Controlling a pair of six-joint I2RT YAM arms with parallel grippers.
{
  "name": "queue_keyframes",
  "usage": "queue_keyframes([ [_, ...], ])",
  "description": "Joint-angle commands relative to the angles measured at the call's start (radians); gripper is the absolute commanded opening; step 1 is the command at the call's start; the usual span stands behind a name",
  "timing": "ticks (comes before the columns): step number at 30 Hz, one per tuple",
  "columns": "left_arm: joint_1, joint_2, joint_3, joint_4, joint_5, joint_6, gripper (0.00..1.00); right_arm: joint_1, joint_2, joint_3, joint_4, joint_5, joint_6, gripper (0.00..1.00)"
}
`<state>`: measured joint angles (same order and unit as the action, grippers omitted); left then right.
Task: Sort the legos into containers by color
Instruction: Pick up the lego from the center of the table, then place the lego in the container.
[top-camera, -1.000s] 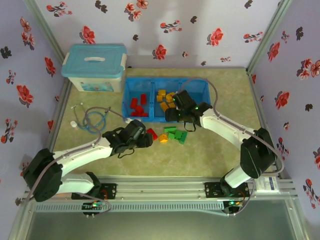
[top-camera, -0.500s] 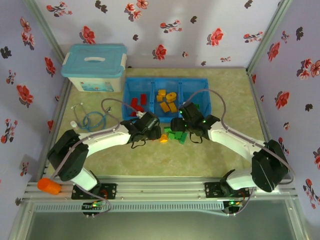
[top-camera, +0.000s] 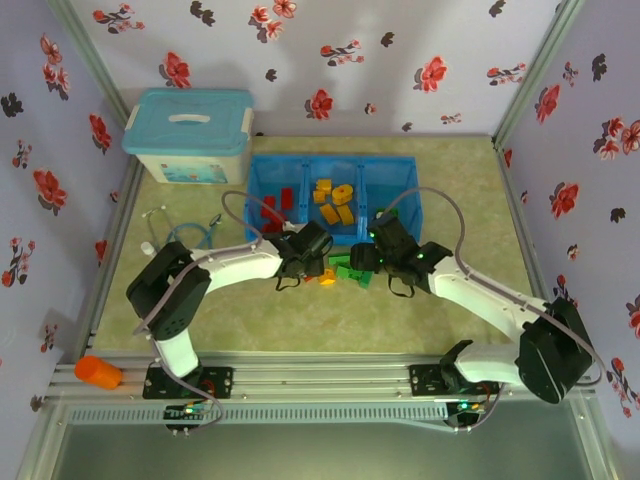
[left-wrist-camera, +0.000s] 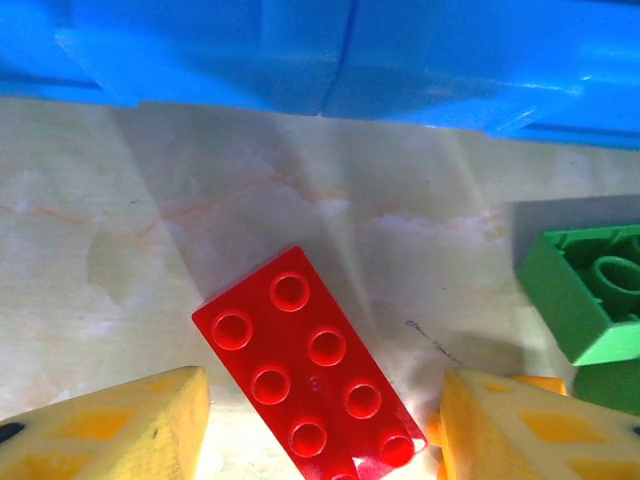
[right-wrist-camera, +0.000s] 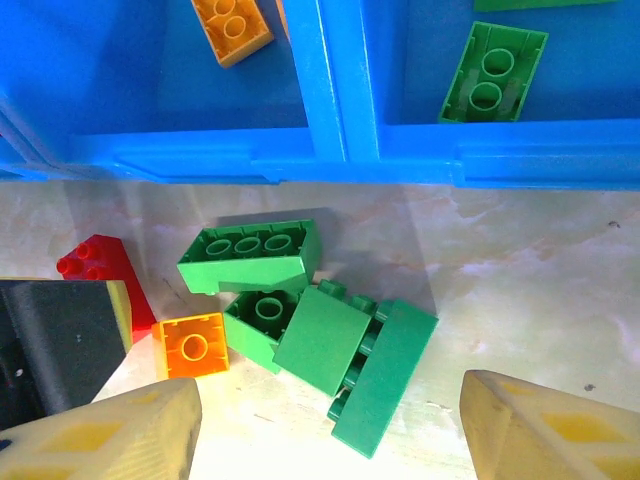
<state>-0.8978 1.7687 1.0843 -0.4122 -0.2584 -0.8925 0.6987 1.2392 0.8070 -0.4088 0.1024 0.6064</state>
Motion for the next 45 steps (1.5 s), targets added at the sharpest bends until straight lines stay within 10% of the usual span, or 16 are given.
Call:
queue_keyframes([
  [1,-0.004,0.033,0.017,-0.036,-0.043,-0.025,0.62,0.005,-0.025,-0.023,0.022,0.029,0.022,0.69],
  [26,0.009,-0.155,-0.024,-0.097,-0.108,0.056,0.29,0.005,-0.069,-0.088,0.041,0.019,0.07,0.69],
  [45,0.358,-0.052,0.322,-0.177,0.036,0.326,0.3,0.086,-0.189,-0.267,0.08,0.004,0.194,0.68],
])
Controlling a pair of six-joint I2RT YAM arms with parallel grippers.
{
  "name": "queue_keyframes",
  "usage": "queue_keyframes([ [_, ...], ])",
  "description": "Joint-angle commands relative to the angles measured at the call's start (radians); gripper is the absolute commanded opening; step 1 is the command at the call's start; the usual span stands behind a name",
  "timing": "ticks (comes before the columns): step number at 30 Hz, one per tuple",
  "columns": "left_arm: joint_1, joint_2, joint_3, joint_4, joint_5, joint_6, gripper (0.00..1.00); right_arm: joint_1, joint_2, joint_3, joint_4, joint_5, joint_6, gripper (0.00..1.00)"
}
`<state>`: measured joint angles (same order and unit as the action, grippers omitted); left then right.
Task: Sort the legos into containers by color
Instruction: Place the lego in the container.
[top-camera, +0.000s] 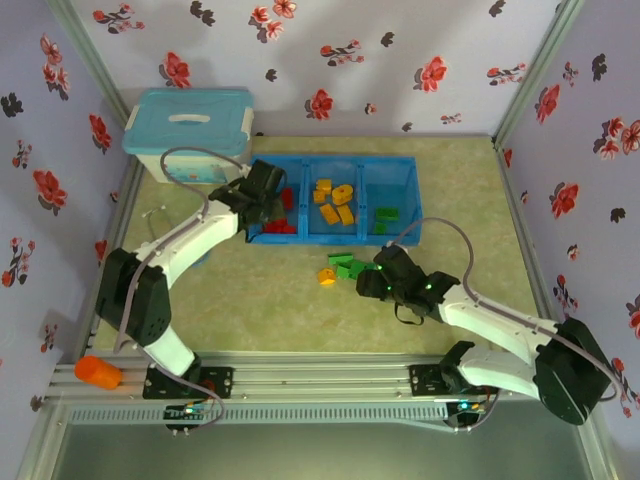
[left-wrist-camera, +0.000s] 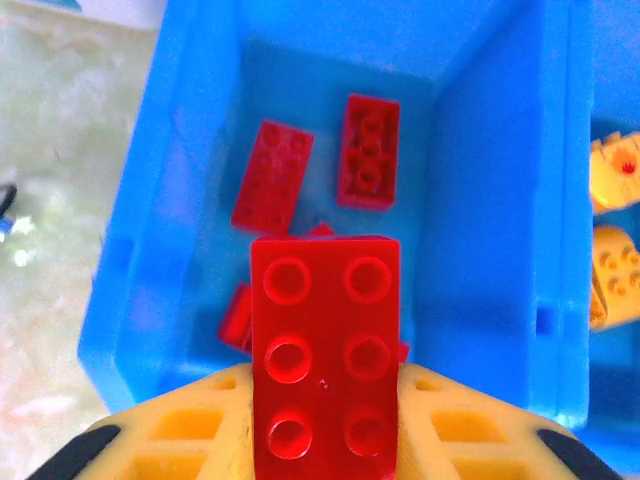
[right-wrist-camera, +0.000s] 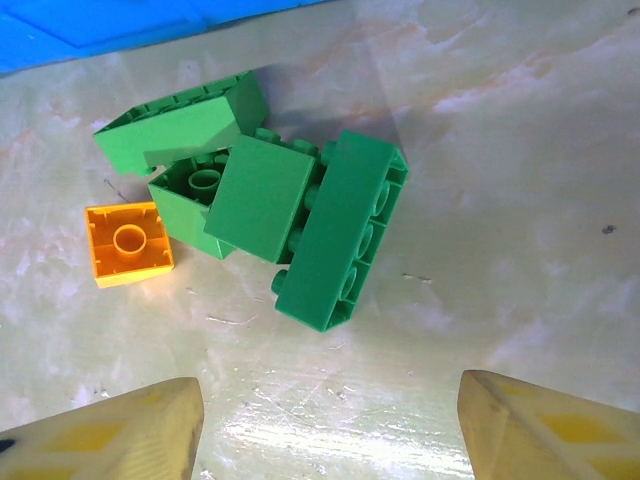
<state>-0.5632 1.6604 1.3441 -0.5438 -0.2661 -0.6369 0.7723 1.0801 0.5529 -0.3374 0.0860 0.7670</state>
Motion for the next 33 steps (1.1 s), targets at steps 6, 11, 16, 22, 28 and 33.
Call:
queue_keyframes([
  [6,0.066,0.189,0.244,-0.078,0.098,0.138,0.32,0.018,-0.057,-0.014,-0.005,0.026,0.038,0.68],
  [11,0.082,0.246,0.42,-0.183,0.108,0.169,0.6,0.031,-0.065,-0.001,-0.035,0.029,0.037,0.68],
  [16,0.056,0.151,0.329,-0.127,0.11,0.165,0.71,0.041,-0.069,-0.003,-0.04,0.045,0.039,0.68],
  [22,0.031,-0.026,0.121,-0.036,0.111,0.129,0.7,0.057,-0.037,0.018,-0.033,0.039,0.022,0.68],
  [28,0.013,-0.206,-0.089,0.041,0.11,0.084,0.68,0.097,0.037,0.081,-0.038,0.051,0.001,0.68],
  [33,-0.01,-0.323,-0.226,0.059,0.109,0.062,0.67,0.132,0.129,0.158,-0.048,0.066,-0.02,0.67],
])
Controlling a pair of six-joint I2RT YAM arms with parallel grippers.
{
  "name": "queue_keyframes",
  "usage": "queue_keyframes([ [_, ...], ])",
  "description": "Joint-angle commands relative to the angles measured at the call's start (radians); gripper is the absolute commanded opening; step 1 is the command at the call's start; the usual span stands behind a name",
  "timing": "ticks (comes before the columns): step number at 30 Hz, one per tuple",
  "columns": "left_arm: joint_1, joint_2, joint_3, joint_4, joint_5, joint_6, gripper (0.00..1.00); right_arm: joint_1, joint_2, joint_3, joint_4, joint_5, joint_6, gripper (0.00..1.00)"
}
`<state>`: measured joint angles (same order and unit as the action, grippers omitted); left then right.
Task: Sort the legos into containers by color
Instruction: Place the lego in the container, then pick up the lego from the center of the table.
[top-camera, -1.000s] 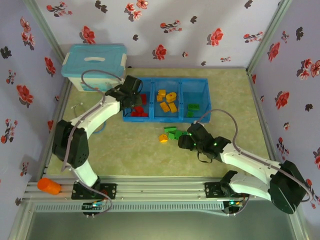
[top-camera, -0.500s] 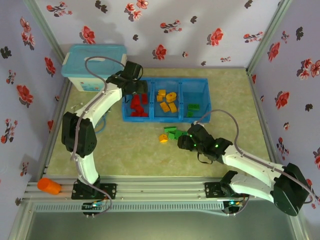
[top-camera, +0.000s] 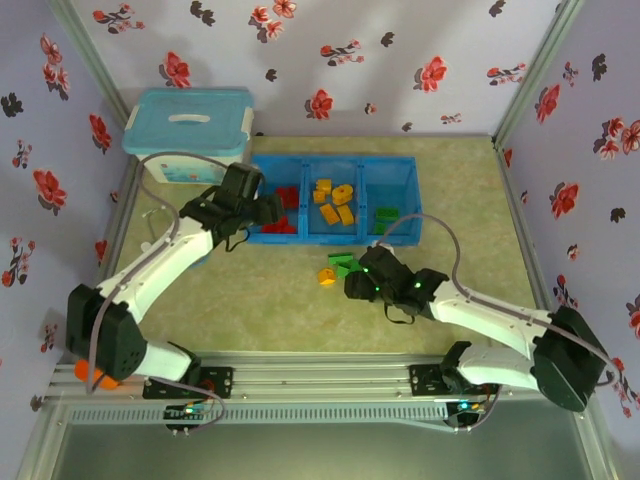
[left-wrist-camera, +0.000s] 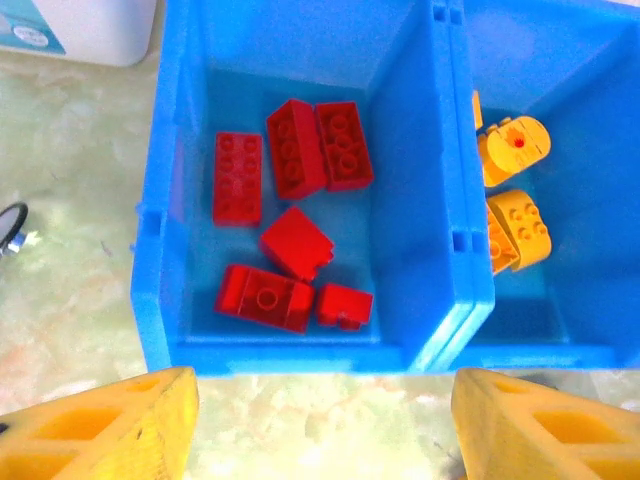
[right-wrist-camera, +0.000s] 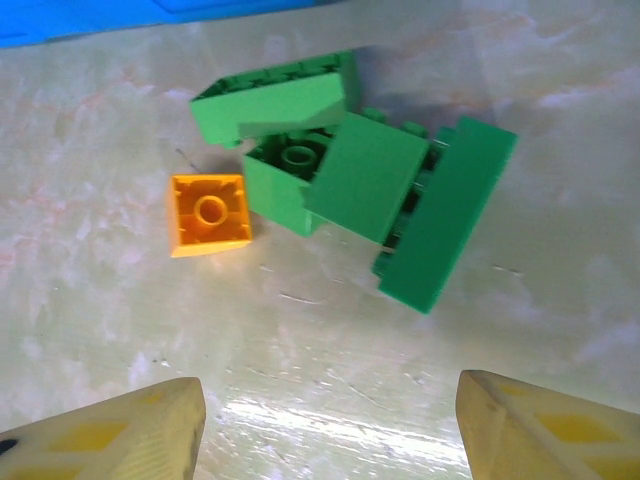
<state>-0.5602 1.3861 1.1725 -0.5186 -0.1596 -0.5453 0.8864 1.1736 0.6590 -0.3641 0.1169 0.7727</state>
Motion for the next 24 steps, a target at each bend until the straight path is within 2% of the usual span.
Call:
queue_keyframes([
  [1,-0.016,-0.074,-0.082,0.035,0.002,-0.037,0.67,0.026,0.059,0.071,-0.025,0.036,-0.03,0.67],
  [12,-0.032,-0.289,-0.345,0.042,0.0,-0.108,0.66,0.081,0.36,0.316,-0.113,0.071,-0.021,0.66],
  [18,-0.035,-0.362,-0.425,0.034,0.0,-0.133,0.65,0.094,0.52,0.432,-0.174,0.084,-0.005,0.65],
  [24,-0.035,-0.404,-0.478,0.034,-0.001,-0.147,0.65,0.103,0.609,0.489,-0.192,0.094,0.014,0.65],
])
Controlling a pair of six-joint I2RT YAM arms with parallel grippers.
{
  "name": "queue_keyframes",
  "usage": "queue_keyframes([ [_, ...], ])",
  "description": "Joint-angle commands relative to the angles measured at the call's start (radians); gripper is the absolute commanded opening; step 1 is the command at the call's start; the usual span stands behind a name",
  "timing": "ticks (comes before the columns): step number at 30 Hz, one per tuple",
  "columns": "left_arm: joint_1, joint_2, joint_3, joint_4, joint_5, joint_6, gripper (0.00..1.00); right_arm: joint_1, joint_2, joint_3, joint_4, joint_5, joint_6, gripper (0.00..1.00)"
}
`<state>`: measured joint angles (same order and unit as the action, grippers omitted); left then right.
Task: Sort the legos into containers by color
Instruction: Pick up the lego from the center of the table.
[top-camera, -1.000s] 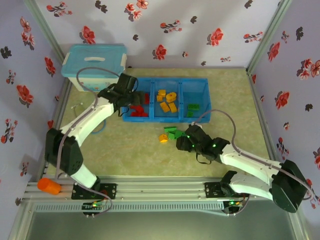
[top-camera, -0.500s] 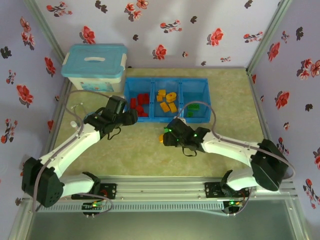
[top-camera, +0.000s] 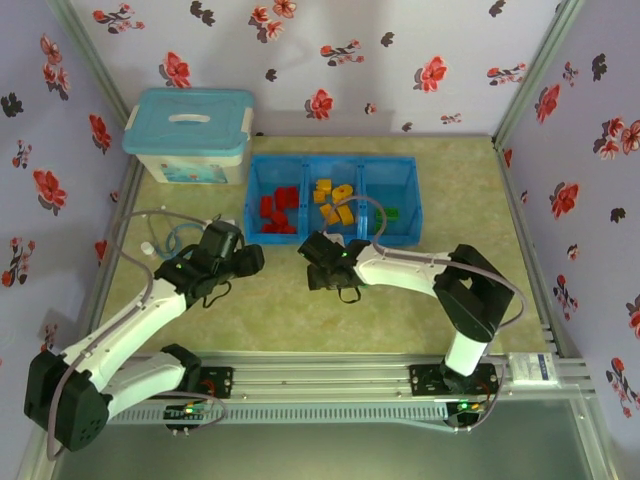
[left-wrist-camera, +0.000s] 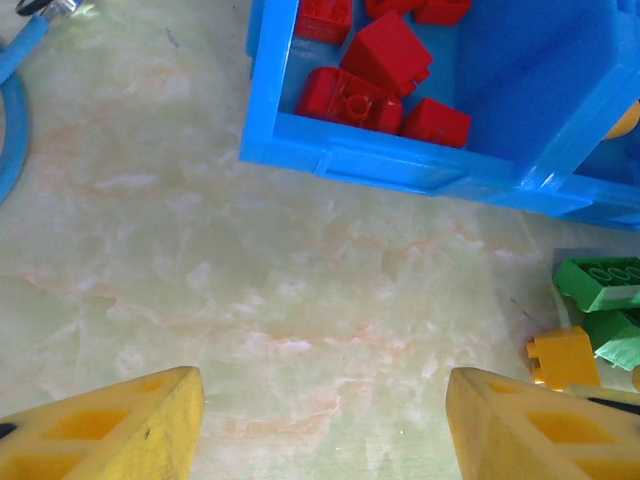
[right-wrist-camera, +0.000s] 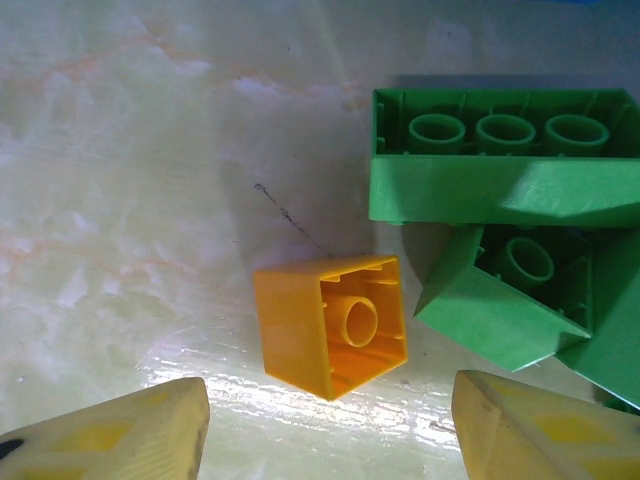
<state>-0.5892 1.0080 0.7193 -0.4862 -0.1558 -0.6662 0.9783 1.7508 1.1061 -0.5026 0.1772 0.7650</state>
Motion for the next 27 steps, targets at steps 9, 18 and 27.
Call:
queue_keyframes([
  [9,-0.006,-0.038,-0.055,0.008,-0.005,-0.035,0.64,0.011,0.119,0.073,-0.029,0.004,0.022,0.65],
  [18,-0.006,-0.041,-0.067,0.012,-0.005,-0.036,0.62,0.011,0.164,0.087,-0.015,-0.014,0.019,0.59],
  [27,-0.008,-0.047,-0.082,0.012,-0.007,-0.035,0.61,0.011,0.156,0.092,-0.031,0.0,0.011,0.44],
])
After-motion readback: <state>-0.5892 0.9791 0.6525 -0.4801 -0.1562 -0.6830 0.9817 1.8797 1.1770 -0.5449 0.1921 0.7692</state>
